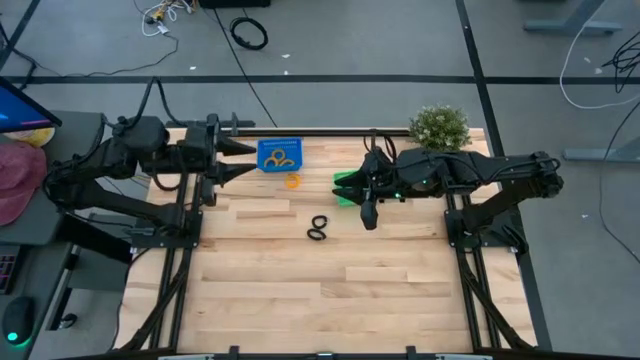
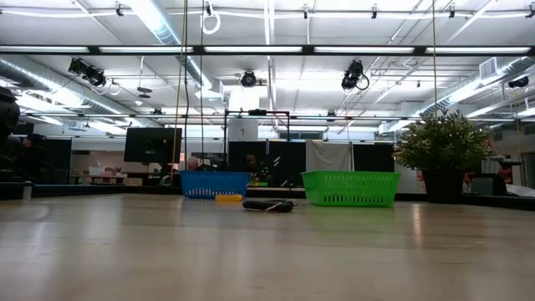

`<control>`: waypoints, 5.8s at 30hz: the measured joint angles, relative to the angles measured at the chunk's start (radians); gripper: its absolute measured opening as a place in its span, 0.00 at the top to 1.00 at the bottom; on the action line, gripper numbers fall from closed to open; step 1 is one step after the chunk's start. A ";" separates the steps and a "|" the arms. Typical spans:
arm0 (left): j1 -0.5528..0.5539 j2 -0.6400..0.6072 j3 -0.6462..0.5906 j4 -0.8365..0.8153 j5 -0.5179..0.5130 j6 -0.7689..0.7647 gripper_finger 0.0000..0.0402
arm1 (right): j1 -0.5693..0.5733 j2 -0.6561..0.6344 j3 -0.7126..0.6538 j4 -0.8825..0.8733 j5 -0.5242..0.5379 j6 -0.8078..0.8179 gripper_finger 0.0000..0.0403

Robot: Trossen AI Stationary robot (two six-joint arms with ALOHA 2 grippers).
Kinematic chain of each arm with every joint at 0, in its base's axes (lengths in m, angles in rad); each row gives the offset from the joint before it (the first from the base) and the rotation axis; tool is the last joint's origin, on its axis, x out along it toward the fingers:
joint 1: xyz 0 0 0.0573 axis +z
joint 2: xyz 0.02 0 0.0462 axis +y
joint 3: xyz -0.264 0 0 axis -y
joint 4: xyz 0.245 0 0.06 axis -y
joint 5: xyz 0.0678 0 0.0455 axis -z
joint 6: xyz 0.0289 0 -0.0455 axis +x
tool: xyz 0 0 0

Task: Sort spring keychains
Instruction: Put the black spring keychain into the green bin

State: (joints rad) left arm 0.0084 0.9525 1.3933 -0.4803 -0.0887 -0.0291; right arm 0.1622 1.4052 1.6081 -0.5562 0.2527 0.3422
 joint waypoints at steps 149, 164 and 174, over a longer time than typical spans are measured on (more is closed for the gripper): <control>-0.002 -0.029 0.001 -0.107 -0.144 -0.096 0.59 | 0.115 -0.514 -0.549 0.134 0.242 0.164 1.00; -0.002 -0.029 0.001 -0.082 -0.227 -0.118 0.59 | 0.007 -0.357 -0.510 0.233 0.629 0.186 1.00; -0.002 -0.029 0.001 -0.070 -0.233 -0.118 0.59 | -0.048 -0.286 -0.507 0.269 0.633 0.282 1.00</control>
State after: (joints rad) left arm 0.0063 0.9234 1.3941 -0.5507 -0.3214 -0.1471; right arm 0.1145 1.1193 1.1007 -0.2868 0.8854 0.6246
